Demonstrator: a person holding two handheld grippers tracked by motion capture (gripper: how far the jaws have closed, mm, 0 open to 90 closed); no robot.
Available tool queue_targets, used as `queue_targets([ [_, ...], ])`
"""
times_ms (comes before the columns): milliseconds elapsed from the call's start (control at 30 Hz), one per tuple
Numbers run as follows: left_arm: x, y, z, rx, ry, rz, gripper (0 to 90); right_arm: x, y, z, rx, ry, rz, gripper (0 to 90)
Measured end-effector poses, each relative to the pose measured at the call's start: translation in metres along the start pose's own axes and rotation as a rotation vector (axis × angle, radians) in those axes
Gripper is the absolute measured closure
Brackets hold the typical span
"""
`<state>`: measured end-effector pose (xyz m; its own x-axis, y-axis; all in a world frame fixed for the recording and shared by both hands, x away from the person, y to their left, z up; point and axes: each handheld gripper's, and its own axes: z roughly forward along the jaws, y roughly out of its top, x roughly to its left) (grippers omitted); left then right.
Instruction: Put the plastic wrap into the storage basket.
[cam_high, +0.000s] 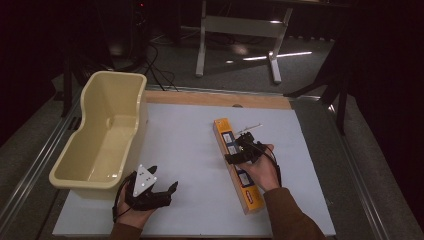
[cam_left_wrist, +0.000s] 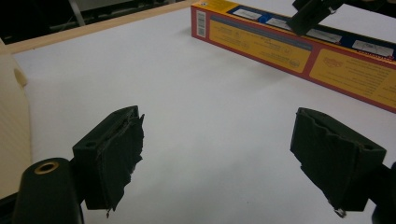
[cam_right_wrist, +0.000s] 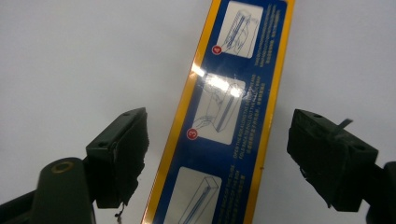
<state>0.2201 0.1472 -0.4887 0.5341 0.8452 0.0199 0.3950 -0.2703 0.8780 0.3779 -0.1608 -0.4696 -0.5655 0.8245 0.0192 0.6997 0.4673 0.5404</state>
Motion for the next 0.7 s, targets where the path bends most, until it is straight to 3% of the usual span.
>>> queue_targets([
  [433, -0.001, 0.0, 0.0, -0.001, -0.002, -0.002, 16.6, -0.001, 0.017, 0.017, 0.1, -0.019, 0.016, 22.1],
  [600, -0.001, 0.0, 0.0, -0.004, -0.003, -0.004, 16.7, -0.001, 0.022, 0.028, 0.186, -0.02, 0.008, 21.8],
  [700, 0.0, 0.0, -0.001, -0.006, -0.004, -0.005, 16.6, 0.0, 0.025, 0.036, 0.252, -0.051, 0.017, 23.3],
])
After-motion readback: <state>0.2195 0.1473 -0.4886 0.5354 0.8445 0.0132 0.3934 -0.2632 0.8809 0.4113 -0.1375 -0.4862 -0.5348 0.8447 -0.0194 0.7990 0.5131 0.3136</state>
